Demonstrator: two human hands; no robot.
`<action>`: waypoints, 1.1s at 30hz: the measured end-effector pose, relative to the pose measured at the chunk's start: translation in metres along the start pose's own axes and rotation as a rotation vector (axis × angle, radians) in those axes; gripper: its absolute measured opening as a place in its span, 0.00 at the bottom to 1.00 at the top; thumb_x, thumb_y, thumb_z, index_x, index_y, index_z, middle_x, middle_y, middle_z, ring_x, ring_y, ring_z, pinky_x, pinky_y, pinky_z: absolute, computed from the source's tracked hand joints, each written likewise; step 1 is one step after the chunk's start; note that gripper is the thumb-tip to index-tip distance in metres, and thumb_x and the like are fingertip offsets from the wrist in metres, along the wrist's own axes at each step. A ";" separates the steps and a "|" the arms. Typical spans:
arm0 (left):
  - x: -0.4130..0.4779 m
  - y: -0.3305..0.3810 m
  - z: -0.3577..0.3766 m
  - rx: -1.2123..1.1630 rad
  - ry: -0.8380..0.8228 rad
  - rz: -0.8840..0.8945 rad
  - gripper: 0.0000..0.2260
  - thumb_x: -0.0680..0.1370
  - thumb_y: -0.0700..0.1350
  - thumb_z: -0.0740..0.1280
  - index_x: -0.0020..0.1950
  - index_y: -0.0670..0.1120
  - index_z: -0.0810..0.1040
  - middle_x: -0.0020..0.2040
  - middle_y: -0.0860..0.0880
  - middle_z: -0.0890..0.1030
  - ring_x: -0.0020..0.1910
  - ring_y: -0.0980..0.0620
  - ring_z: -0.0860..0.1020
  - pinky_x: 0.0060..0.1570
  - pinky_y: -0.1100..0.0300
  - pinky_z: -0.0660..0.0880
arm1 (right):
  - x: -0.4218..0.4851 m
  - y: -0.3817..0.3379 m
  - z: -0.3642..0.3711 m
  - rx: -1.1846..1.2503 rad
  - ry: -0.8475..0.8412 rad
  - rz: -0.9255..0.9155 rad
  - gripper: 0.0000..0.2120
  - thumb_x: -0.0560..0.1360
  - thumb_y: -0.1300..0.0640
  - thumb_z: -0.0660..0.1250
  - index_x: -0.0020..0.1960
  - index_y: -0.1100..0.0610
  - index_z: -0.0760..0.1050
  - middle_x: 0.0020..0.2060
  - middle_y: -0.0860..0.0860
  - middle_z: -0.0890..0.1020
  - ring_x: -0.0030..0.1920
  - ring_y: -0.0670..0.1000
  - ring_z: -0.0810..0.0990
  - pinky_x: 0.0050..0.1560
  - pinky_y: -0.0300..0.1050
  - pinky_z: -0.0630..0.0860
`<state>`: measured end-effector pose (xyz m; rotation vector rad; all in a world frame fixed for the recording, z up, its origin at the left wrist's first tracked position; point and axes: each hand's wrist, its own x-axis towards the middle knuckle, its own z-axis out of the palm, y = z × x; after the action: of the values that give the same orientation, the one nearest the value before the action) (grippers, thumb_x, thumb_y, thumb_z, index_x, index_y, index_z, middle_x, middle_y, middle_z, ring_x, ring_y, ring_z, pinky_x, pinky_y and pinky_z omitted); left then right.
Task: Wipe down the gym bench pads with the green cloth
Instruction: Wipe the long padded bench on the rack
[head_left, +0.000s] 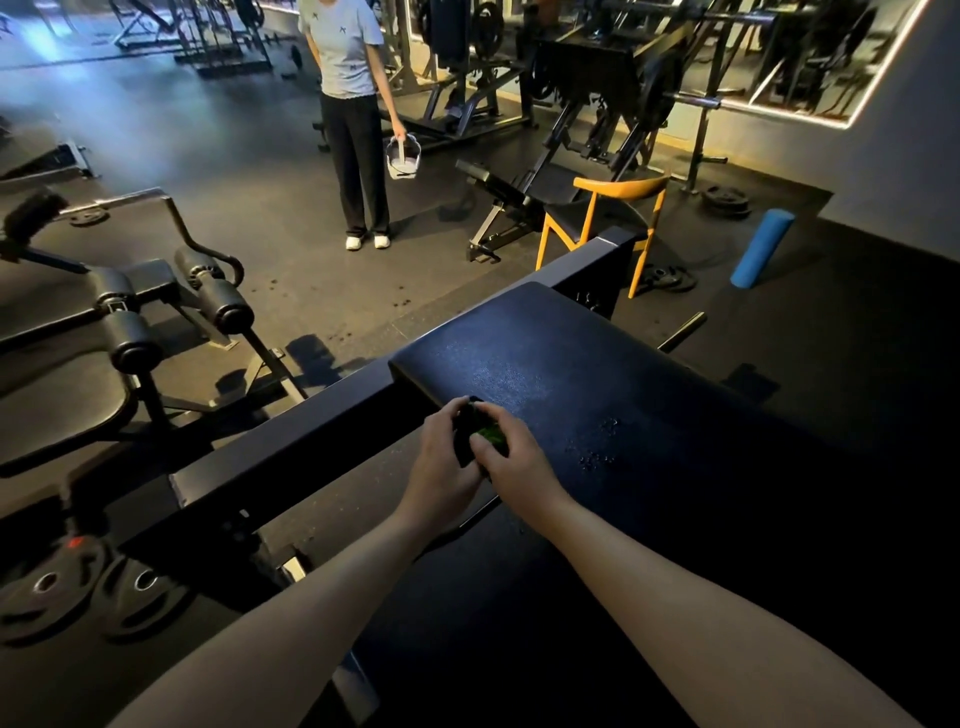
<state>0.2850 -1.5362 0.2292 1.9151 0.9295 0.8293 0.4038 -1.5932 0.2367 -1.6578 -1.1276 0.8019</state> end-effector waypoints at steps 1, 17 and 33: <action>-0.001 -0.003 0.000 -0.017 -0.012 0.000 0.28 0.73 0.39 0.73 0.70 0.52 0.69 0.63 0.52 0.73 0.63 0.55 0.75 0.63 0.49 0.76 | 0.002 -0.003 0.001 -0.017 0.006 -0.001 0.19 0.79 0.58 0.63 0.69 0.47 0.72 0.60 0.50 0.73 0.60 0.47 0.75 0.62 0.44 0.76; 0.019 0.007 0.021 0.053 0.121 -0.207 0.18 0.79 0.33 0.62 0.62 0.54 0.74 0.52 0.59 0.76 0.51 0.62 0.76 0.50 0.71 0.70 | 0.042 0.023 -0.021 -0.940 -0.177 -0.250 0.24 0.80 0.50 0.58 0.76 0.45 0.60 0.70 0.53 0.63 0.67 0.59 0.61 0.66 0.58 0.57; 0.028 -0.008 0.055 0.280 -0.051 -0.365 0.30 0.85 0.48 0.59 0.83 0.47 0.48 0.82 0.52 0.44 0.80 0.54 0.42 0.80 0.53 0.45 | 0.089 0.038 -0.076 -0.940 0.089 -0.052 0.16 0.81 0.53 0.57 0.67 0.47 0.69 0.58 0.54 0.69 0.58 0.56 0.68 0.59 0.53 0.63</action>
<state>0.3418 -1.5310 0.2035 1.9037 1.3705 0.4506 0.5146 -1.5406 0.2264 -2.3632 -1.6023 0.1220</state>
